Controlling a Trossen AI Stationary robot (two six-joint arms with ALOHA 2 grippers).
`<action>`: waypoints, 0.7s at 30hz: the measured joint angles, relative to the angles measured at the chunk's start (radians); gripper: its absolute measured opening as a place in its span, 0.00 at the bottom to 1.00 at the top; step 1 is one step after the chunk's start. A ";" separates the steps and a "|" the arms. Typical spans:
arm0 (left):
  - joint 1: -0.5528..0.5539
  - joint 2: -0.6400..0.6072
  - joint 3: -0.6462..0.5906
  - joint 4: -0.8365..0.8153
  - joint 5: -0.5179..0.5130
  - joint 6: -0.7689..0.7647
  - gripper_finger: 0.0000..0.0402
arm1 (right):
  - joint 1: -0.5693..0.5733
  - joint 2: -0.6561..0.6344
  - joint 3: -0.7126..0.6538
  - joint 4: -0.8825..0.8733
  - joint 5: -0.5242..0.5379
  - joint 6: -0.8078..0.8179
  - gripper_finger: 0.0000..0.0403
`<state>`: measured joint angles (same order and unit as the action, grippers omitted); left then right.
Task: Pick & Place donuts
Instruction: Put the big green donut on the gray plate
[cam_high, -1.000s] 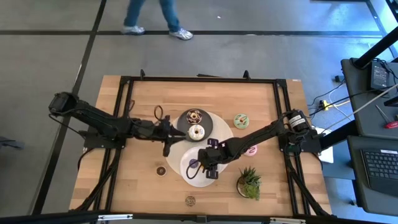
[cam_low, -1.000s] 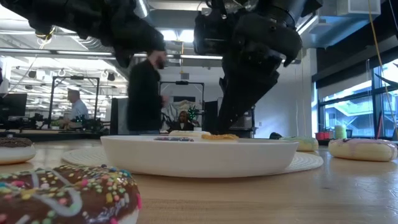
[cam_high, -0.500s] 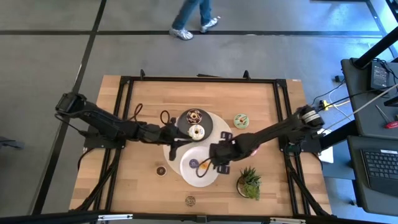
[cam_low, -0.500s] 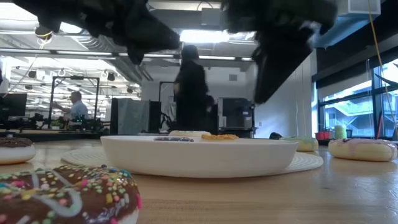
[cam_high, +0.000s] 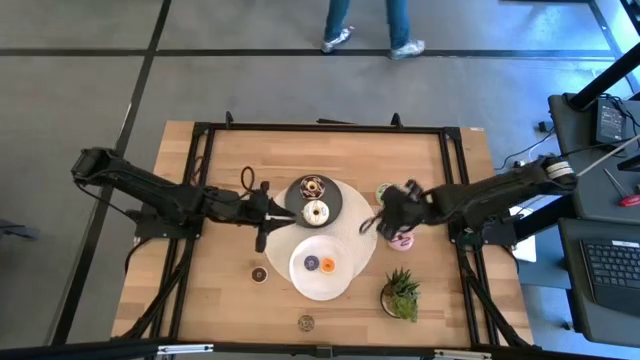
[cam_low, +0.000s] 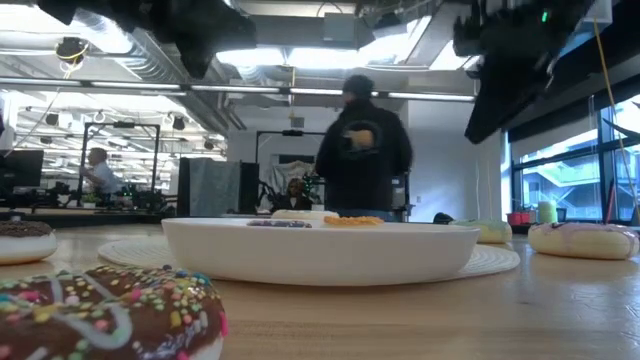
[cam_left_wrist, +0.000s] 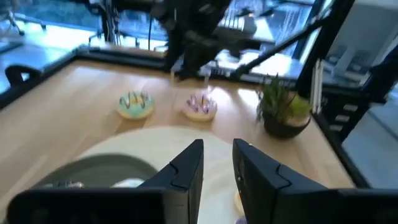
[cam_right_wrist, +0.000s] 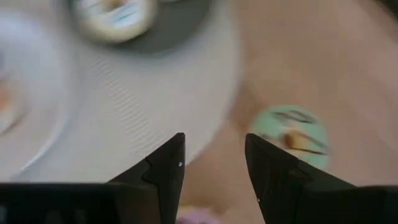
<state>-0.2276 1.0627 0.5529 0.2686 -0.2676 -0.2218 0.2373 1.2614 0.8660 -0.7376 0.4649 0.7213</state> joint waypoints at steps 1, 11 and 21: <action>0.000 -0.009 0.000 0.005 0.001 0.000 0.21 | -0.025 -0.027 -0.031 0.008 0.027 0.036 0.42; 0.000 -0.025 0.000 -0.031 0.000 0.000 0.20 | -0.291 -0.052 -0.152 0.041 0.024 0.070 0.42; 0.000 -0.024 0.000 -0.045 0.000 0.000 0.20 | -0.437 0.056 -0.186 0.050 -0.121 0.085 0.42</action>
<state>-0.2276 1.0382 0.5526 0.2234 -0.2672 -0.2218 -0.1999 1.3175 0.6800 -0.6876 0.3438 0.8062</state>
